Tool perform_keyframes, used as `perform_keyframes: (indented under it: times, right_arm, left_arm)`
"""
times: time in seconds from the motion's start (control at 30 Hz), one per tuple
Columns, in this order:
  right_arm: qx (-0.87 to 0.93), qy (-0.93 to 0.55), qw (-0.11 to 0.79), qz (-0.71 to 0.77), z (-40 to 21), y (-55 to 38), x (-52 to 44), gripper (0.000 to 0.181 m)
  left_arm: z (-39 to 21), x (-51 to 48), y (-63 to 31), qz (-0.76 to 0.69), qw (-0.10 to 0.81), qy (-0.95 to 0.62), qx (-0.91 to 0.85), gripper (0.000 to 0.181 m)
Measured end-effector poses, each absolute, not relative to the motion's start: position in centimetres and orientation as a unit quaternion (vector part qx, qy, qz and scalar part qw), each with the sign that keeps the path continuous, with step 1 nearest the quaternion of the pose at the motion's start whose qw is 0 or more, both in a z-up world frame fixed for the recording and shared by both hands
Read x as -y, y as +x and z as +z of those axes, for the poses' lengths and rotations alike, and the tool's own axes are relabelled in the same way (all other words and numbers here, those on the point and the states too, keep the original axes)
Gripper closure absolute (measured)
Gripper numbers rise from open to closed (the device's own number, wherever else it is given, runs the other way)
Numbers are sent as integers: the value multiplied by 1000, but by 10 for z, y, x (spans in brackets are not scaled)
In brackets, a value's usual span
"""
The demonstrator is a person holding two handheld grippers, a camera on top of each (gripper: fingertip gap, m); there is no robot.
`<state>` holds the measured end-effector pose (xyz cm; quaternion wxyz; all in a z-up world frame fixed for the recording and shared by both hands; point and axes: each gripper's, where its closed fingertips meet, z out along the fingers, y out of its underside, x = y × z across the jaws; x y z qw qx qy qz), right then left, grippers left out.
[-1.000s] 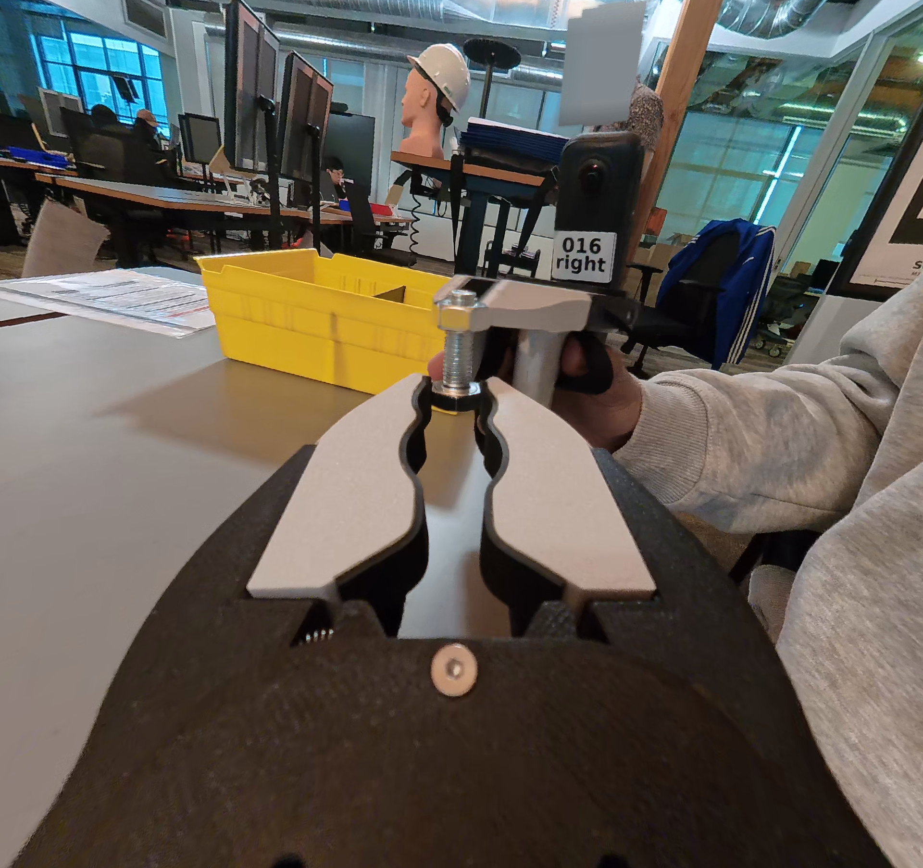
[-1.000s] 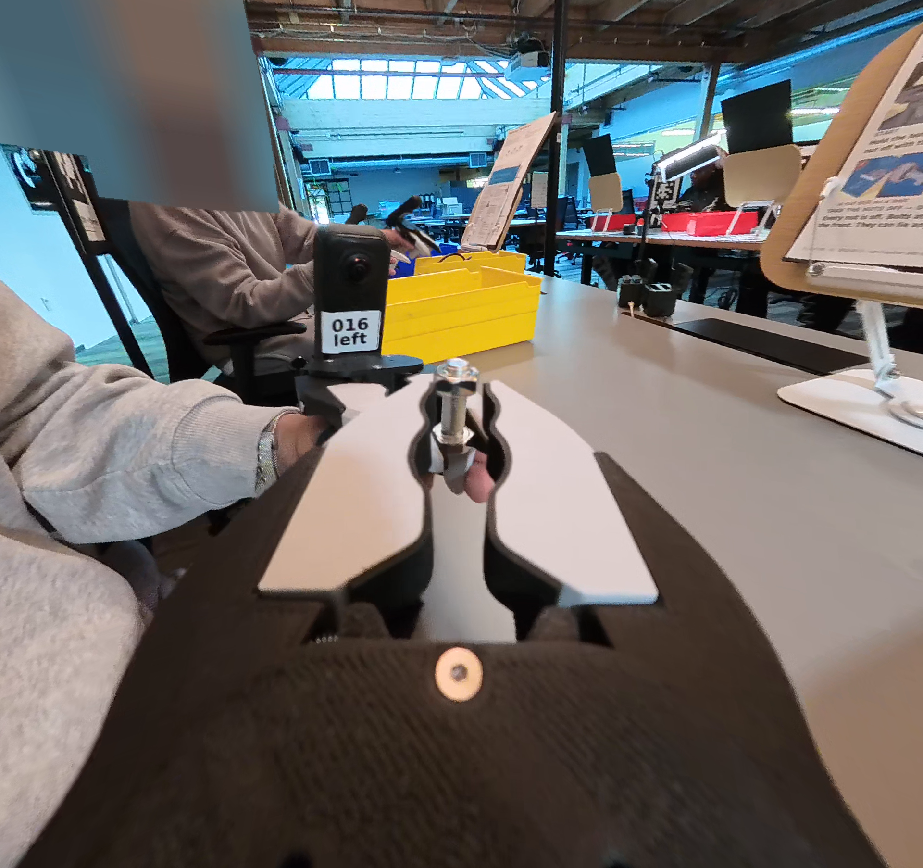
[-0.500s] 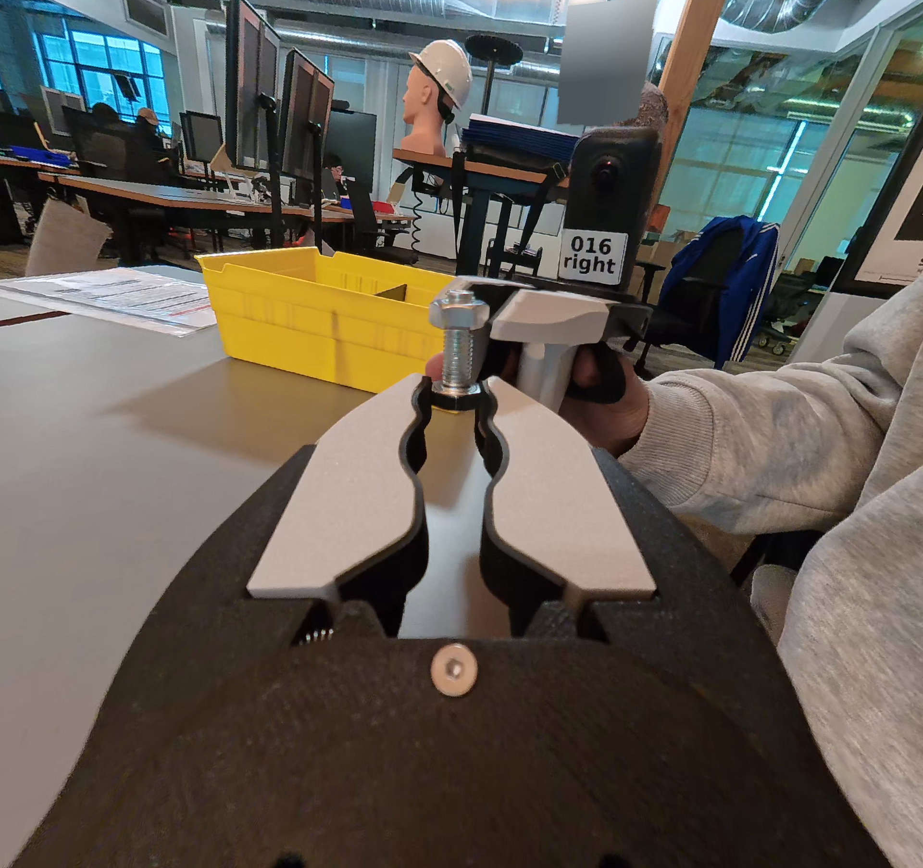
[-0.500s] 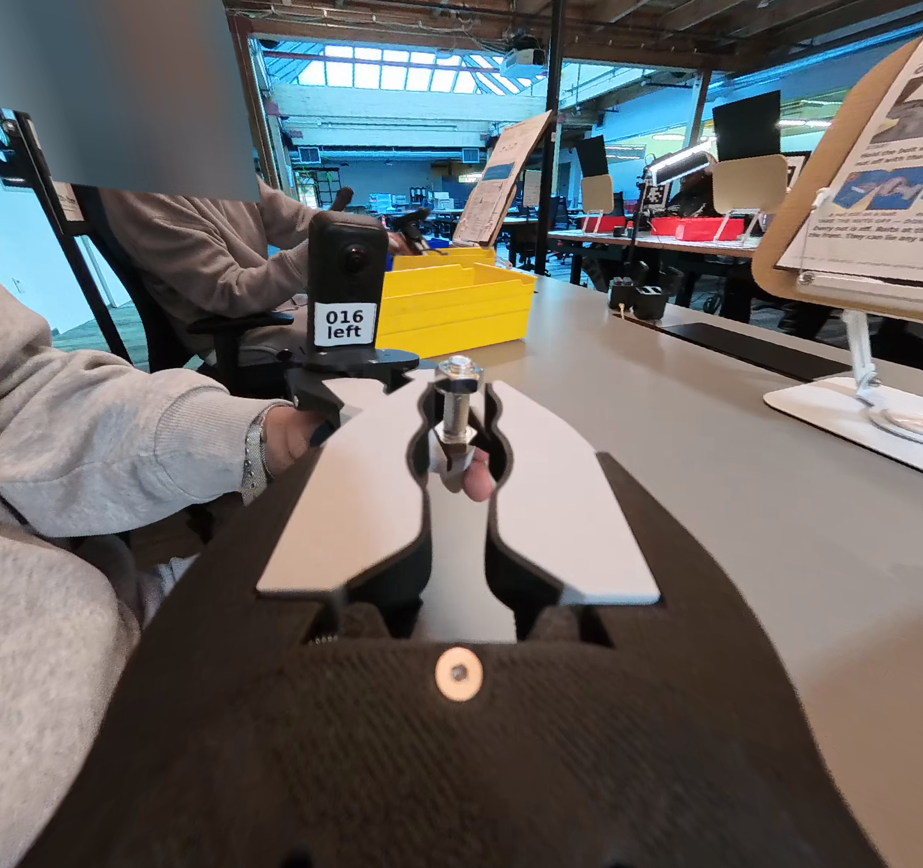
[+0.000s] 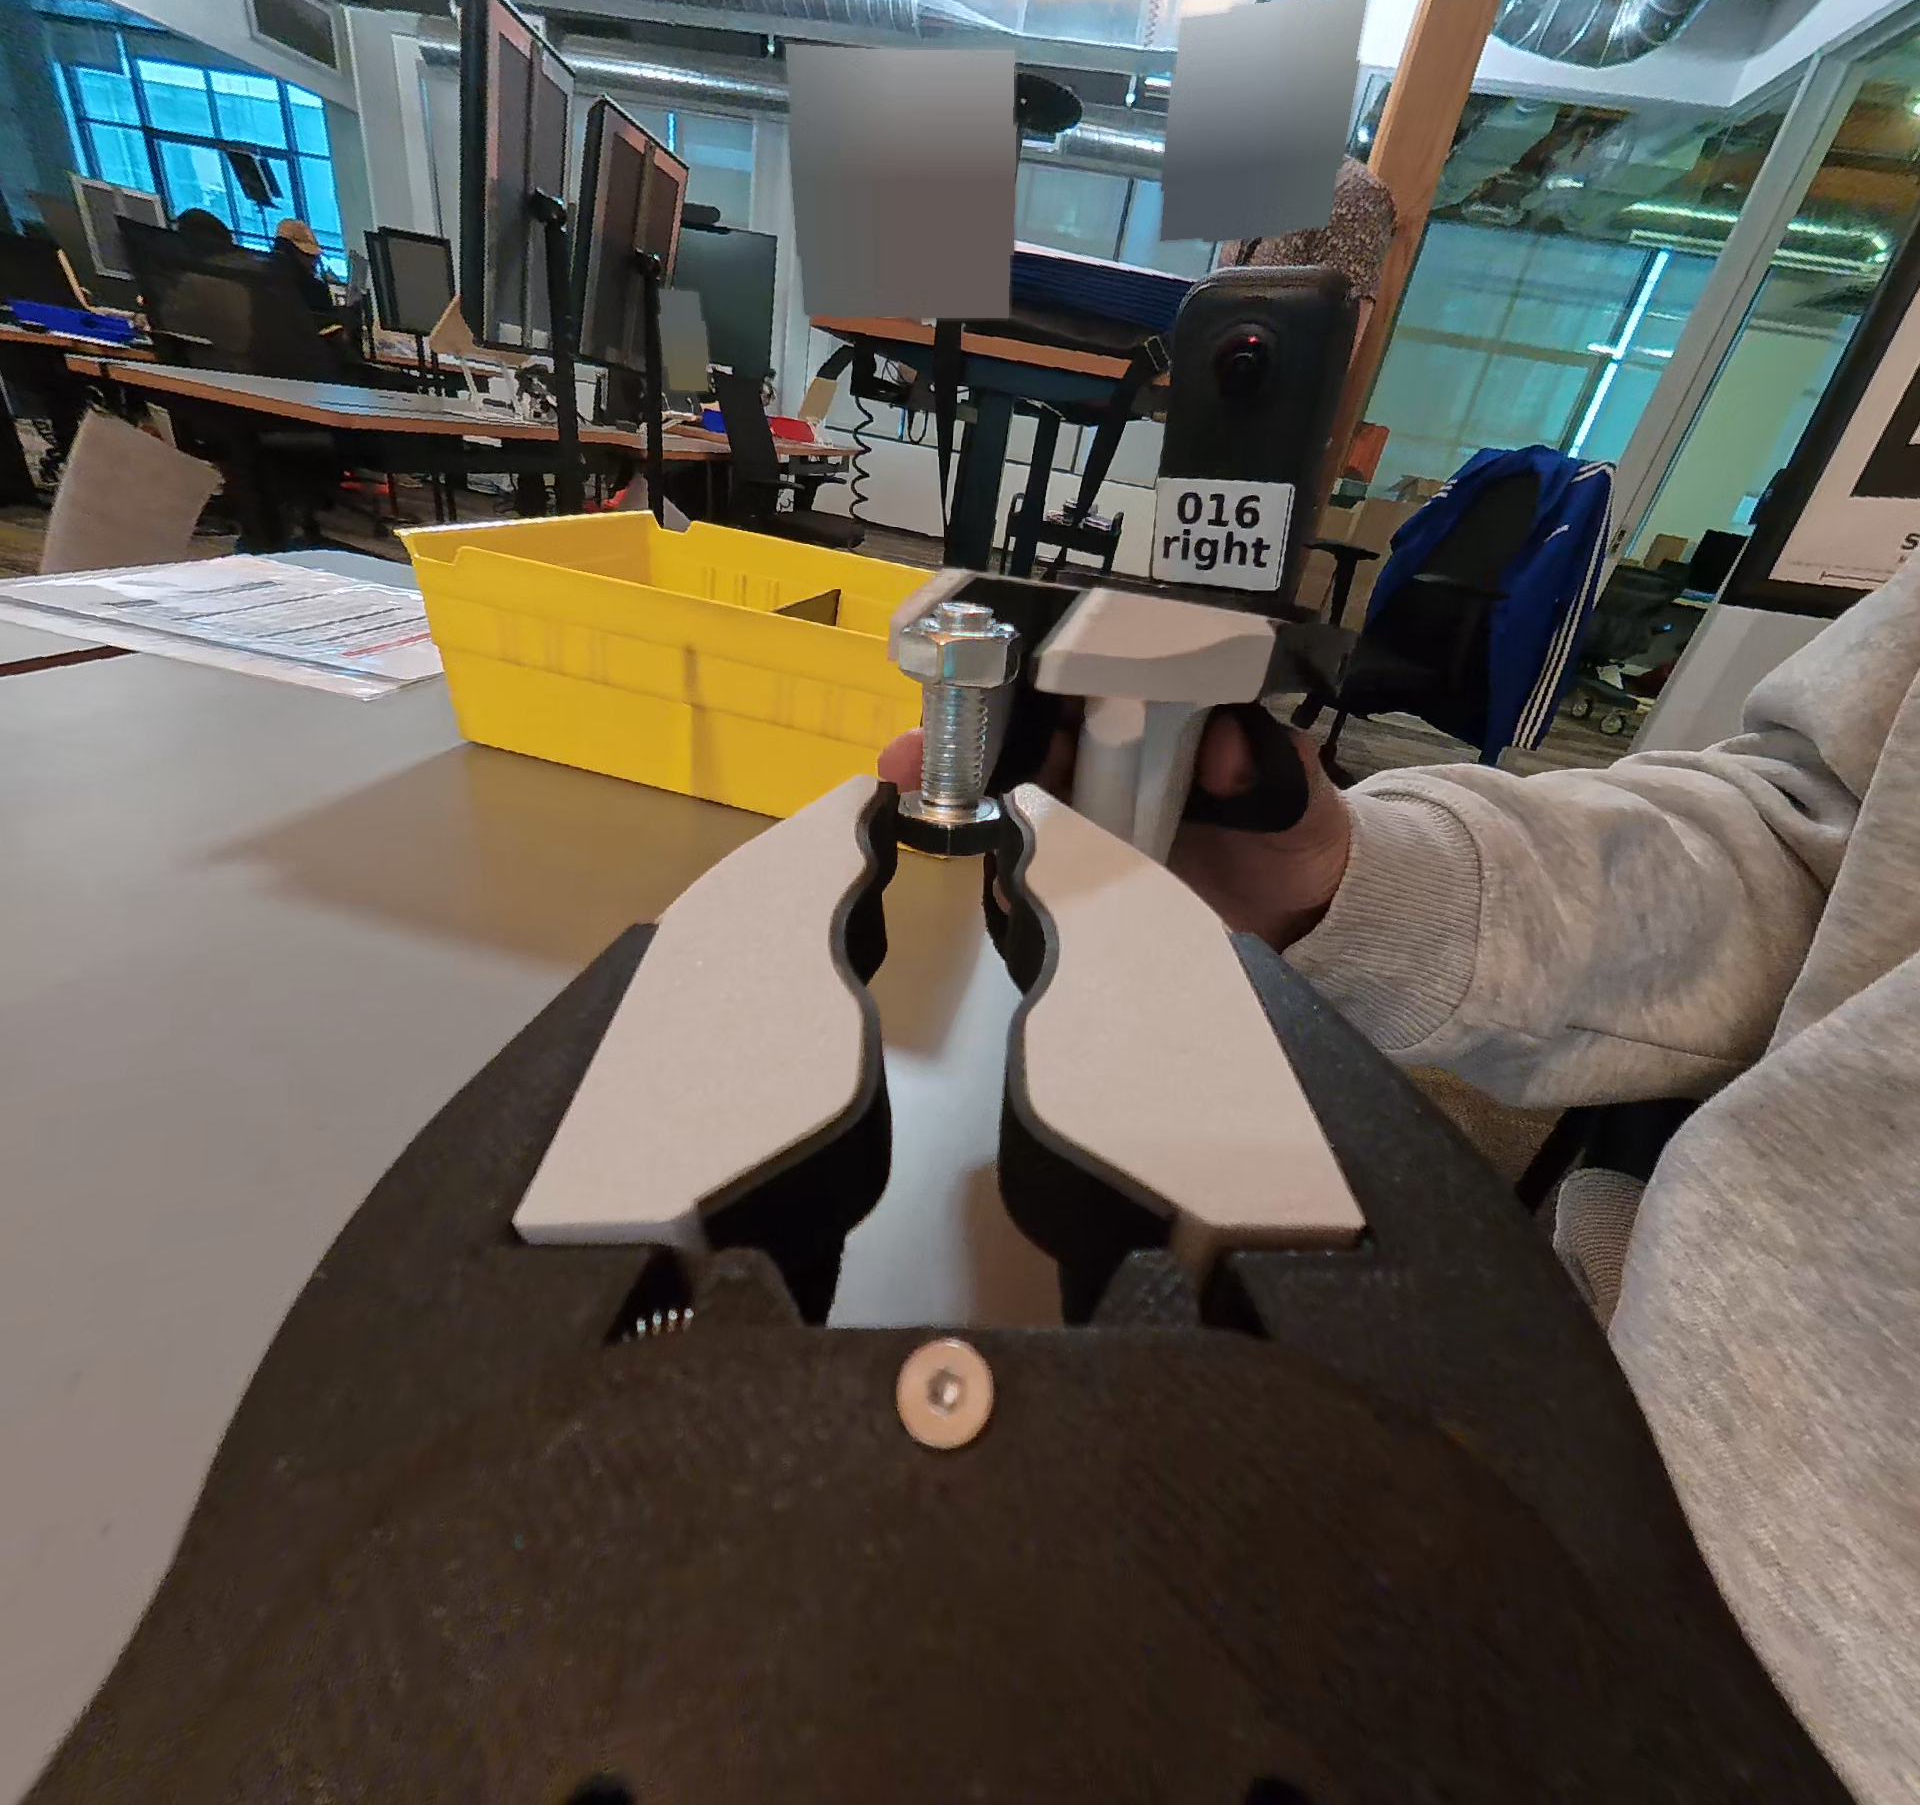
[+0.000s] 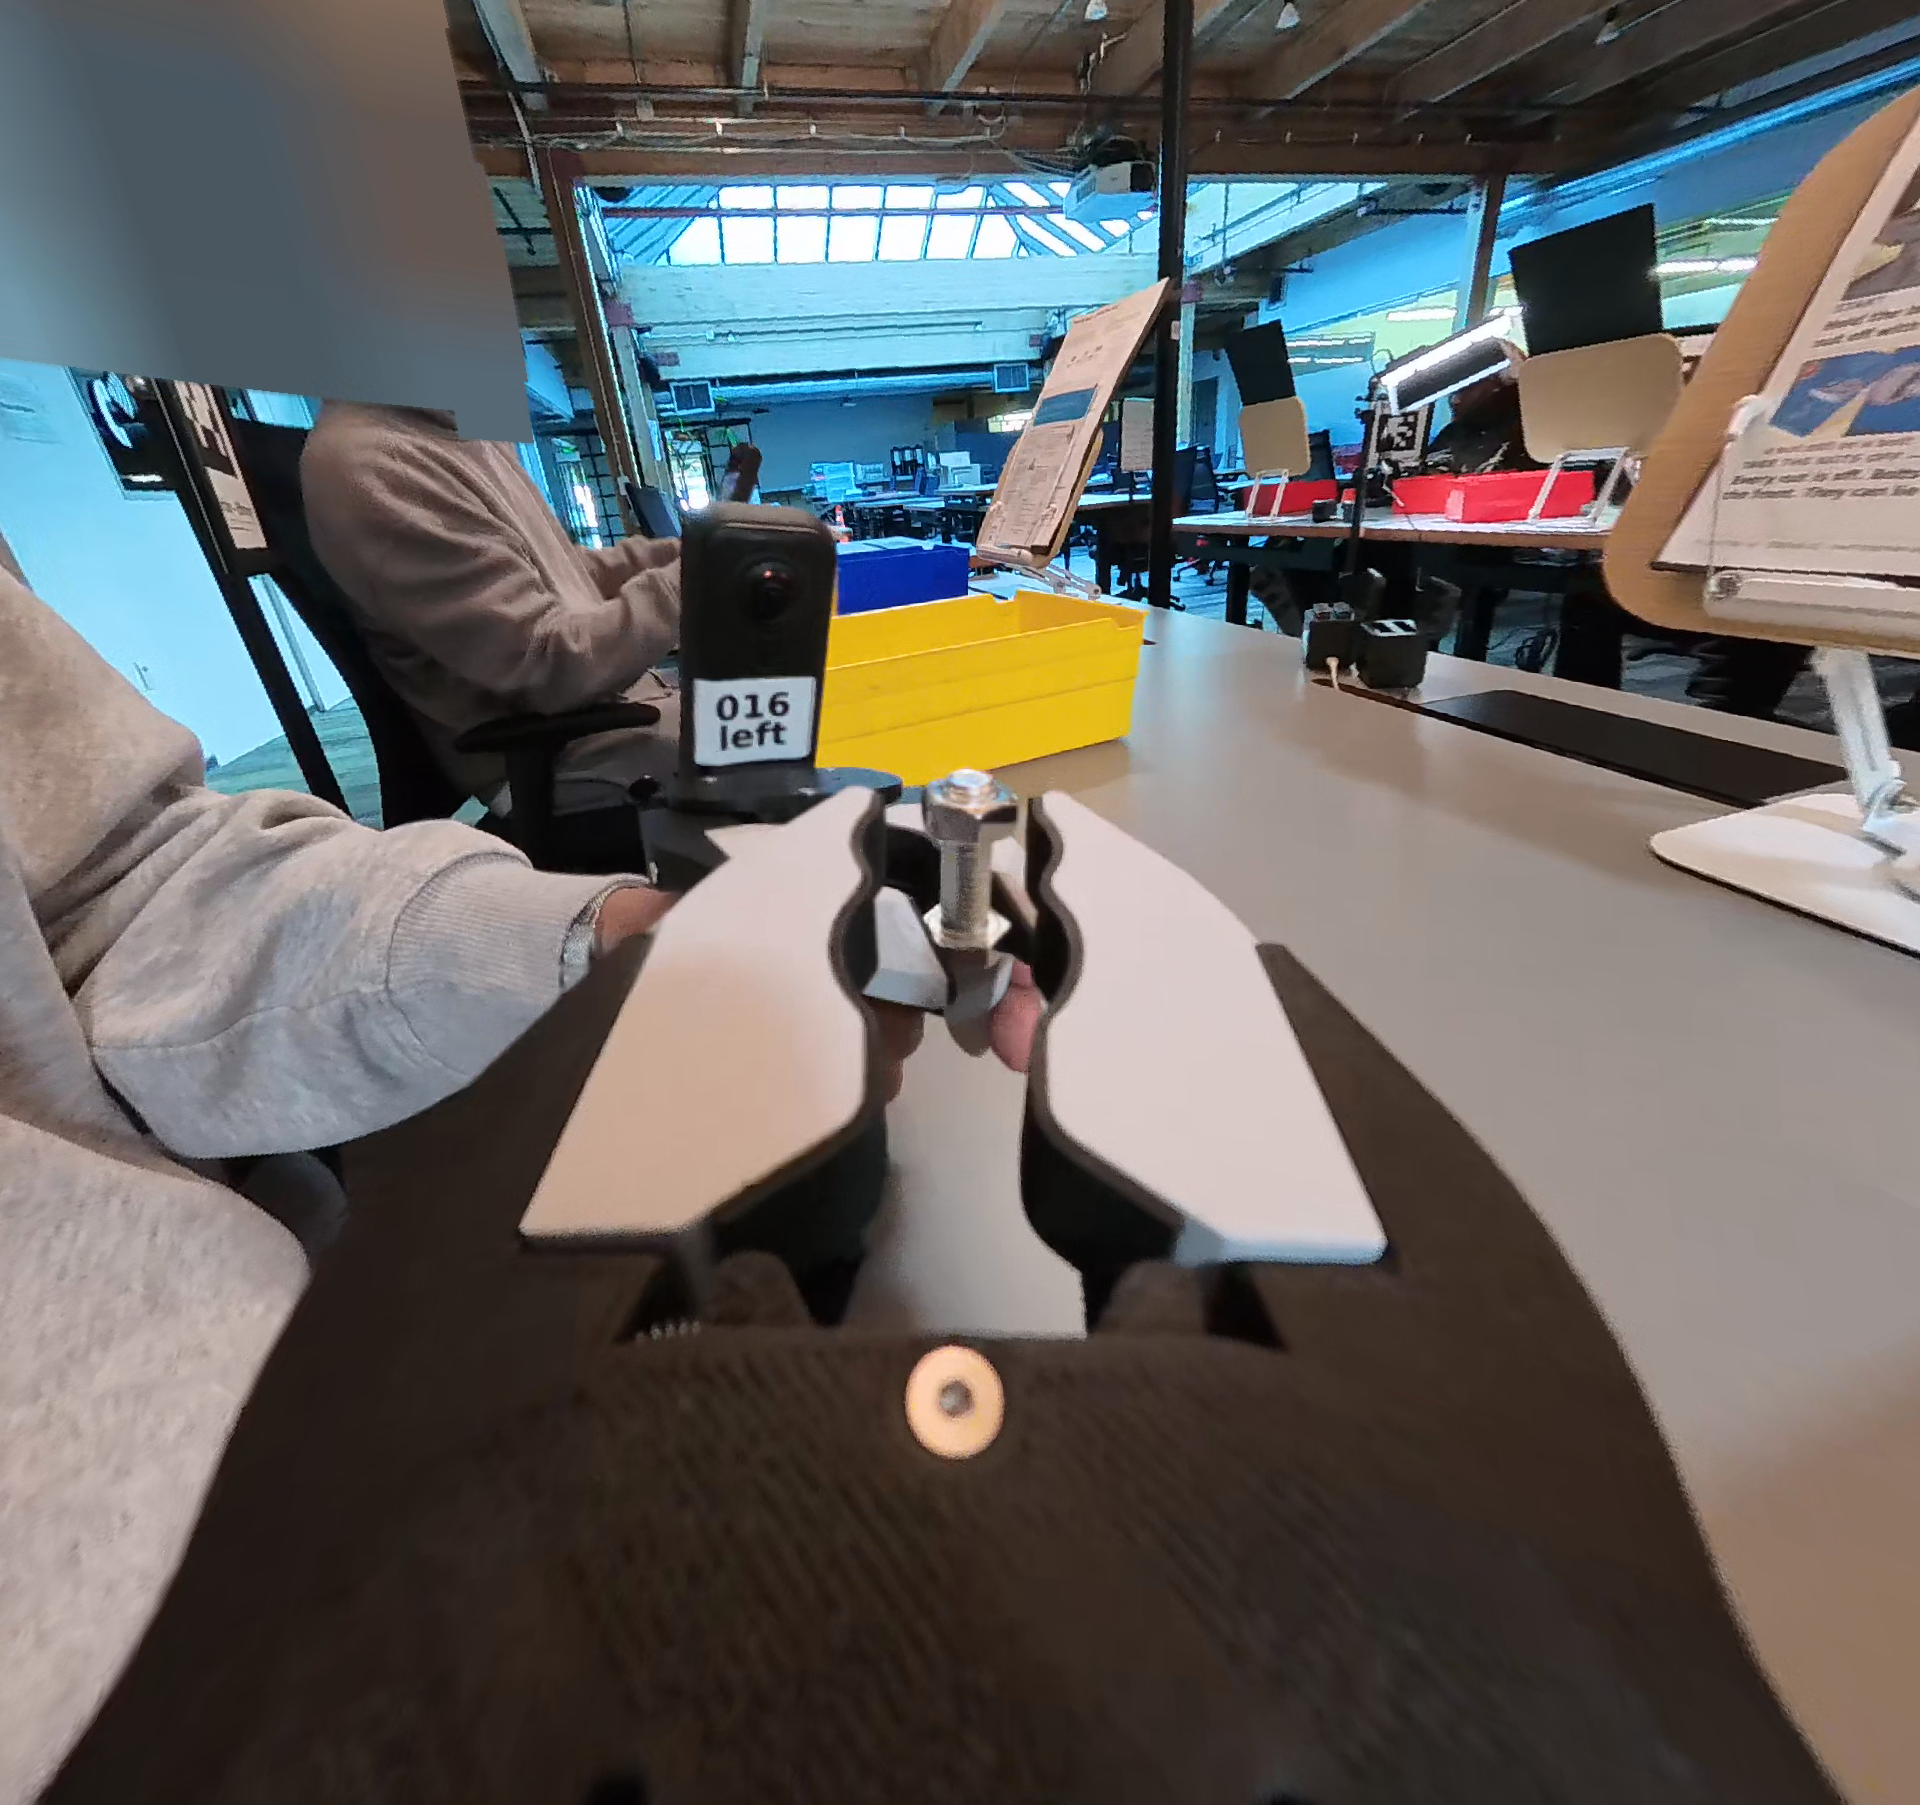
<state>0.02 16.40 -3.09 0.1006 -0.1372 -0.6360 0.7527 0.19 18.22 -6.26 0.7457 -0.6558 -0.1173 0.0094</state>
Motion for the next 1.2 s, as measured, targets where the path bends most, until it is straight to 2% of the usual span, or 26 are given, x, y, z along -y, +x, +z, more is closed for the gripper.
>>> perform_keyframes:
  times: [0.37,0.53,0.63,1.03,1.1,1.2]
  right_arm:
    - [620,-160,111,760,-28,-11,-178,172]
    - [618,-142,76,770,-26,0,-169,155]
    - [626,-143,83,762,-29,-1,-167,154]
    - [631,-157,120,750,-32,-11,-175,181]
    - [629,-151,116,754,-30,-9,-175,180]
    - [625,-140,85,763,-28,-2,-171,164]
  left_arm:
    - [-62,-181,1,8,748,-653,119,163]
    - [-62,-182,2,9,747,-654,118,163]
    - [-62,-183,2,9,746,-655,118,163]
    - [-62,-182,2,10,747,-654,117,163]
    - [-62,-182,1,10,747,-654,118,163]
    - [-61,-181,1,11,748,-653,120,163]
